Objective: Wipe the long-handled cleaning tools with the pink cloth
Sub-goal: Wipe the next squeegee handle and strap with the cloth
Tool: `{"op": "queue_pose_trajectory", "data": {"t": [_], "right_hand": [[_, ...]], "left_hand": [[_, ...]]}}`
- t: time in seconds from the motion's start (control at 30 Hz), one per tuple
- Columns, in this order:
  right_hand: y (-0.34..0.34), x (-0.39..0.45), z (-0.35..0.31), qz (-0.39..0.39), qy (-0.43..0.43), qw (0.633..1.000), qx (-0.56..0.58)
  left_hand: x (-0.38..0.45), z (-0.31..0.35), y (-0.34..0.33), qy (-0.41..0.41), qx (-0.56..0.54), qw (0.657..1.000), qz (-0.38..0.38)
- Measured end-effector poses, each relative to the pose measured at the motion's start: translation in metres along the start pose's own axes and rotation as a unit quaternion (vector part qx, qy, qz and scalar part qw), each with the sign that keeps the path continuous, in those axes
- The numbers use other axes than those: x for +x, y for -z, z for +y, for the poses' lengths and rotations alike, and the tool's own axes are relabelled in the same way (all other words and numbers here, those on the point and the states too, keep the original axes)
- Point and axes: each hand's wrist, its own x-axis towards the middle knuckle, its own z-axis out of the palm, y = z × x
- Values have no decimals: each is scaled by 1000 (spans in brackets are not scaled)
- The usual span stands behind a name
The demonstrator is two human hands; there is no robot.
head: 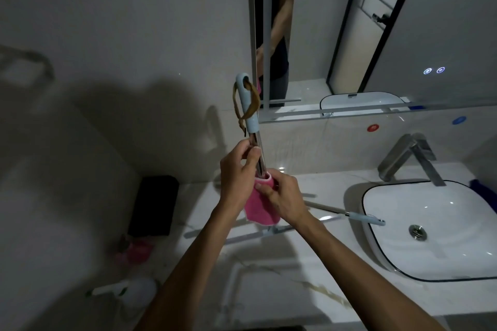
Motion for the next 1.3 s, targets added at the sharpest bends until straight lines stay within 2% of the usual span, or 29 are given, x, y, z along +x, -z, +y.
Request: {"op": "queue_pose_trajectory", "data": {"t": [0.1, 0.23, 0.37, 0.5, 0.63, 0.77, 0.93, 1.0, 1.1, 1.23, 1.3], "right_hand": [[0, -2, -1, 20, -2, 1000, 4], [15, 10, -21, 85, 57, 994, 30], [21, 16, -36, 90, 88, 991, 36], [14, 14, -40, 110, 104, 987, 54], [9, 13, -39, 118, 109, 986, 54], [4, 15, -32, 84, 72, 993, 44], [-4, 7, -5, 0, 10, 1000, 7], [-9, 2, 6, -22, -21, 999, -17], [-13, -5, 10, -37, -40, 998, -17], [-10, -6, 3, -23, 13, 1000, -4], [-7, -5, 0, -24, 20, 1000, 2]], "left_hand": [[-1, -4, -4, 9, 13, 1000, -3], [0, -18, -7, -5, 60, 998, -26], [2, -13, -5, -6, 79, 996, -29], [3, -2, -6, -19, 86, 996, -3], [2, 0, -5, 2, 72, 997, 10], [3, 8, -1, -26, 75, 997, 21], [15, 29, 11, -170, 30, 983, 59], [19, 29, 14, -193, 24, 978, 78], [15, 24, 12, -146, 27, 986, 72], [1, -6, 5, -23, 69, 997, -16], [-7, -25, 3, -2, 85, 996, -32]]}}
